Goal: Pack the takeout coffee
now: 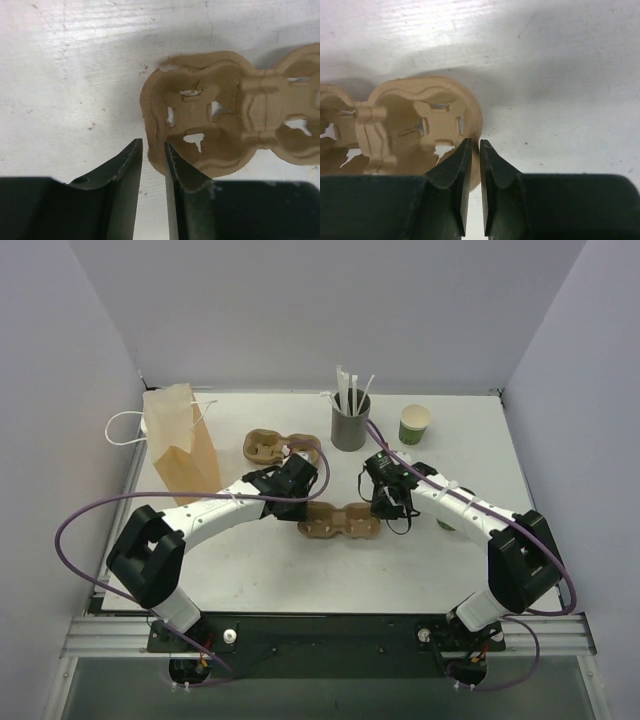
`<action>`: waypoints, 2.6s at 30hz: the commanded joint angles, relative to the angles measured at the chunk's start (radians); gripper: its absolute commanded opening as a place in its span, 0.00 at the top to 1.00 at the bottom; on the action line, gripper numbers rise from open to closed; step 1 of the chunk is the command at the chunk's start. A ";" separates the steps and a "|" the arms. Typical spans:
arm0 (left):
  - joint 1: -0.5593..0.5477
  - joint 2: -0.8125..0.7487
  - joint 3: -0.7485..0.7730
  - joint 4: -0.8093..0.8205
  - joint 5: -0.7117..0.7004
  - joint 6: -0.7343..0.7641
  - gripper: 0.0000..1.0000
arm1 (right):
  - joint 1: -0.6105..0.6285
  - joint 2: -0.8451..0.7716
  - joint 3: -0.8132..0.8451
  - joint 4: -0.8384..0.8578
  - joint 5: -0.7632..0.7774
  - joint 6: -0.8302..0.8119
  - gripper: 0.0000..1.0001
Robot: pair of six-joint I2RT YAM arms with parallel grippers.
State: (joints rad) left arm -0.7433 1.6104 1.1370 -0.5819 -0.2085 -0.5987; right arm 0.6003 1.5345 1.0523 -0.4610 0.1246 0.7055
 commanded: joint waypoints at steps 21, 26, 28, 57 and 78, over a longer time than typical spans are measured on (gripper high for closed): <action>0.576 -0.271 0.733 -0.420 -0.046 0.083 0.48 | -0.034 -0.071 0.138 -0.036 -0.111 -0.077 0.59; 0.823 -0.166 0.822 -0.458 -0.092 0.149 0.53 | -0.027 -0.033 0.160 -0.018 -0.166 -0.095 0.60; 0.889 -0.101 0.851 -0.464 -0.053 0.158 0.54 | -0.025 -0.027 0.163 -0.019 -0.180 -0.103 0.60; 0.895 0.215 1.014 -0.613 -0.071 0.341 0.55 | -0.030 0.022 0.193 -0.002 -0.229 -0.130 0.59; 0.894 0.230 0.943 -0.576 -0.091 0.349 0.69 | -0.040 0.018 0.195 -0.011 -0.243 -0.150 0.60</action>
State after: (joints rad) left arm 0.1513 1.8503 2.0850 -1.1934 -0.2878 -0.2535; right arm 0.5682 1.5543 1.2209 -0.4534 -0.1143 0.5735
